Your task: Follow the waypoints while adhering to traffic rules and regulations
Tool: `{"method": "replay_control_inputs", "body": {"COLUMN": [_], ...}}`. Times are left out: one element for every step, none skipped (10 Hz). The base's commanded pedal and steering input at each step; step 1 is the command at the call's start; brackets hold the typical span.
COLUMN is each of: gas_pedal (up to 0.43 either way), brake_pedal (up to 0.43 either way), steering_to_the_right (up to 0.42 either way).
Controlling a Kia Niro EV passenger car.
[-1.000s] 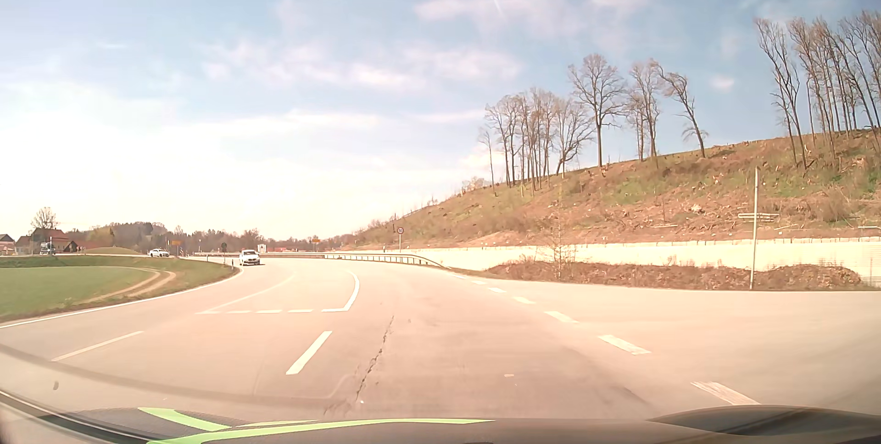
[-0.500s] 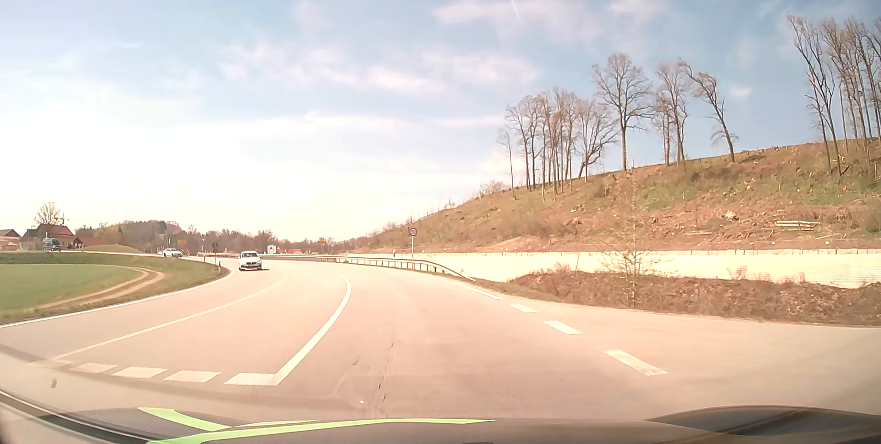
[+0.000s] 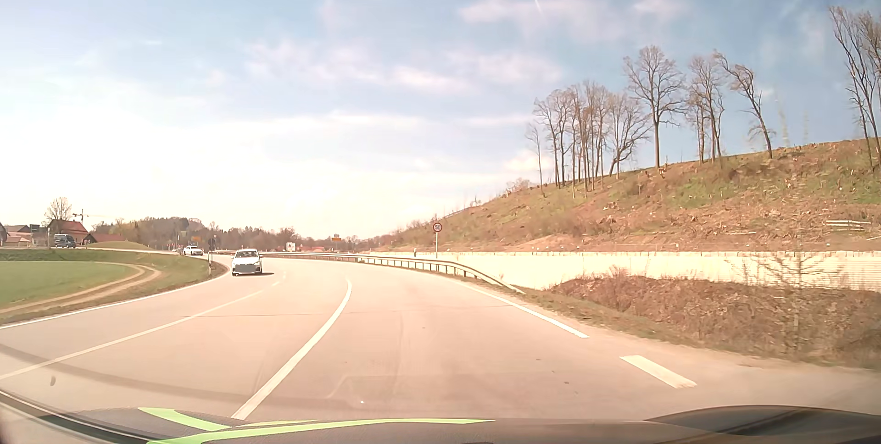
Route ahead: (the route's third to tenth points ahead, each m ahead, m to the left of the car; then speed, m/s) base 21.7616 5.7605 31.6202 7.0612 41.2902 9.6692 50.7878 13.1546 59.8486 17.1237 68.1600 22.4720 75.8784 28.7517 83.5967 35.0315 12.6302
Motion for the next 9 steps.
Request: {"method": "replay_control_inputs", "body": {"gas_pedal": [0.079, 0.067, 0.067, 0.067, 0.067, 0.059, 0.039, 0.0, 0.0], "brake_pedal": [0.0, 0.0, 0.0, 0.0, 0.0, 0.0, 0.0, 0.0, 0.0], "steering_to_the_right": [-0.035, -0.035, -0.034, -0.034, -0.033, -0.033, -0.033, -0.033, -0.032]}}
